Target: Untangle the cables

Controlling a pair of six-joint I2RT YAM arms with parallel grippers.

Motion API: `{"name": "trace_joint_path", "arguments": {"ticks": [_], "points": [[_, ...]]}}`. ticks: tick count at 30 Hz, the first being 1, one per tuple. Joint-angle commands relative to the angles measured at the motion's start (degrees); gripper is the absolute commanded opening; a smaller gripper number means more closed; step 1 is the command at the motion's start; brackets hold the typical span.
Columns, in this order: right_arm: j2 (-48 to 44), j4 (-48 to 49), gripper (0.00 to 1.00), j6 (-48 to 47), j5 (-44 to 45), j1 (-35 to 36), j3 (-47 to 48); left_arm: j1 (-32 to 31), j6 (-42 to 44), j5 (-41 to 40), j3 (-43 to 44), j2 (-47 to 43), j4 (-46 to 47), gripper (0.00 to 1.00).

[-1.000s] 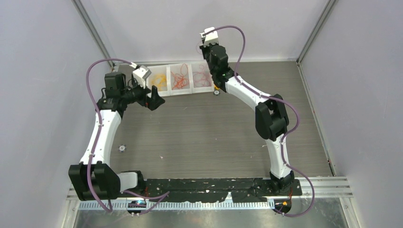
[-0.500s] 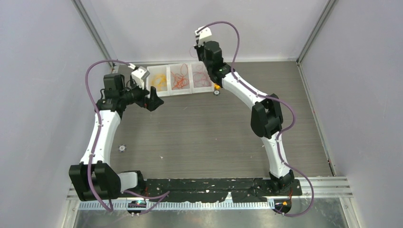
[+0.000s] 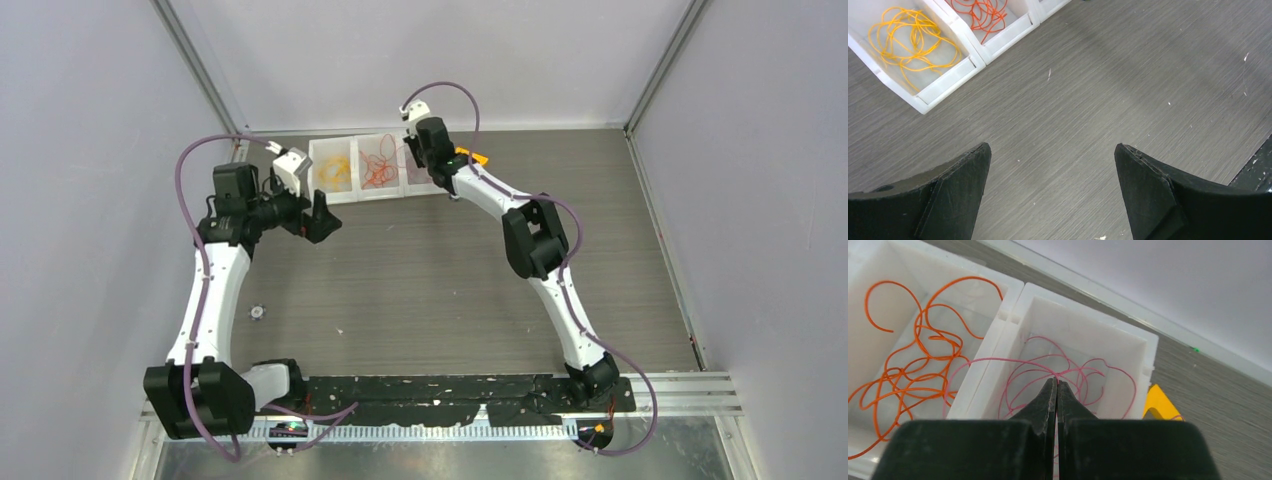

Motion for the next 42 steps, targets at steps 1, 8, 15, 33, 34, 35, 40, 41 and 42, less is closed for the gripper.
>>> {"name": "trace_joint_path", "arguments": {"ticks": [1,8,15,33,34,35,40,41,42], "points": [[3.81,-4.79,0.05,2.51,-3.05,-0.46,10.11,0.61,1.48,-0.44,-0.60,-2.26,-2.42,0.96],[5.64,-13.57,0.05,6.20,-2.93,-0.98,16.56,0.80,1.32,-1.12,0.22,-3.01,-3.31,0.96],[5.35,-21.75,0.05,7.64,-0.82,-1.84,17.23,0.80,1.09,-0.99,0.10,-3.86,-3.90,0.96],[-6.76,-5.58,0.05,-2.54,12.27,-3.05,2.95,0.85,0.13,-0.58,-1.17,-3.28,-2.74,0.96],[-6.47,-5.07,0.05,-3.09,12.64,-2.76,2.90,0.85,0.08,-0.65,-1.29,-3.24,-2.75,0.96],[-6.26,-4.74,0.05,-4.20,13.50,-2.68,2.83,0.85,0.12,-0.73,-1.40,-3.34,-2.75,0.96],[-3.72,-4.43,0.05,-10.12,13.91,-1.30,4.09,0.85,0.32,-0.95,-2.32,-3.87,-2.69,0.96],[-2.57,-4.41,0.05,-11.18,14.34,-0.98,4.39,0.83,0.31,-1.00,-2.43,-3.97,-2.73,0.96],[-1.89,-4.45,0.05,-13.04,14.84,-0.38,5.10,0.82,0.31,-0.99,-2.42,-3.94,-2.77,0.96]]}}
